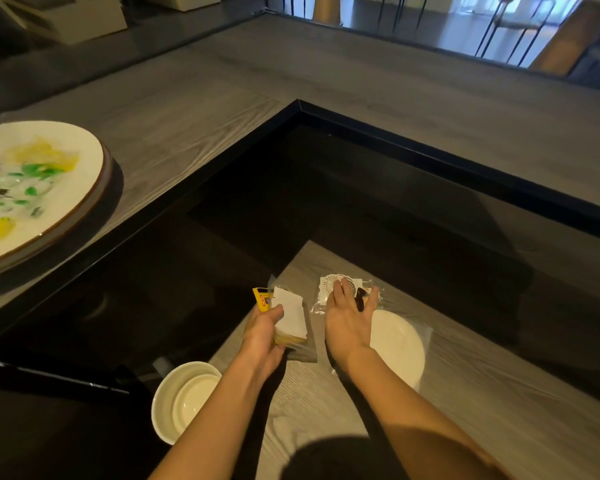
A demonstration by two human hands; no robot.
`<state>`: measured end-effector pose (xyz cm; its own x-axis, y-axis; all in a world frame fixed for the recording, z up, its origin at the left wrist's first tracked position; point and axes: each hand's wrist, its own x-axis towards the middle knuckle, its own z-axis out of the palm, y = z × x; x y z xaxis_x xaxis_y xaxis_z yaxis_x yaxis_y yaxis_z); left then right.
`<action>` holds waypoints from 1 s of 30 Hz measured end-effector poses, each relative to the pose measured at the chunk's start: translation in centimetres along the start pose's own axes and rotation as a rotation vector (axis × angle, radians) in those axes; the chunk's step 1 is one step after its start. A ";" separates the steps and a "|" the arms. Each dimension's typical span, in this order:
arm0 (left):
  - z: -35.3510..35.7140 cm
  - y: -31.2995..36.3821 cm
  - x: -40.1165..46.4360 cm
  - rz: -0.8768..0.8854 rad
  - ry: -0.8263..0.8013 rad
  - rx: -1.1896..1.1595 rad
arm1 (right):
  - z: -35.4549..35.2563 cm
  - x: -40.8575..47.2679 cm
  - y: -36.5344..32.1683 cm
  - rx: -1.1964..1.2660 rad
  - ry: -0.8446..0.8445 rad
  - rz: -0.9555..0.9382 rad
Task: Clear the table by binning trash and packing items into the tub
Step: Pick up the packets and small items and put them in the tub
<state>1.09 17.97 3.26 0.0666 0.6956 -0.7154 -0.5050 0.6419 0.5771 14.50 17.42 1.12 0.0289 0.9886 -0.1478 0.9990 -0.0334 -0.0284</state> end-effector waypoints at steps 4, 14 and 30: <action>-0.2 -0.3 -0.1 -0.002 0.013 0.035 | 0.1 -0.2 0.1 -0.048 0.061 -0.092; -0.4 -1.4 -0.4 -0.066 -0.220 -0.065 | -0.2 -5.6 -2.2 0.787 0.298 -0.090; -0.8 -2.0 -0.4 -0.024 -0.042 0.027 | 0.7 -3.3 2.0 0.604 0.075 0.145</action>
<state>1.39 16.14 2.01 0.1149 0.6923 -0.7124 -0.4790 0.6669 0.5708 16.37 13.99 0.82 0.1872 0.9746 -0.1230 0.7904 -0.2238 -0.5703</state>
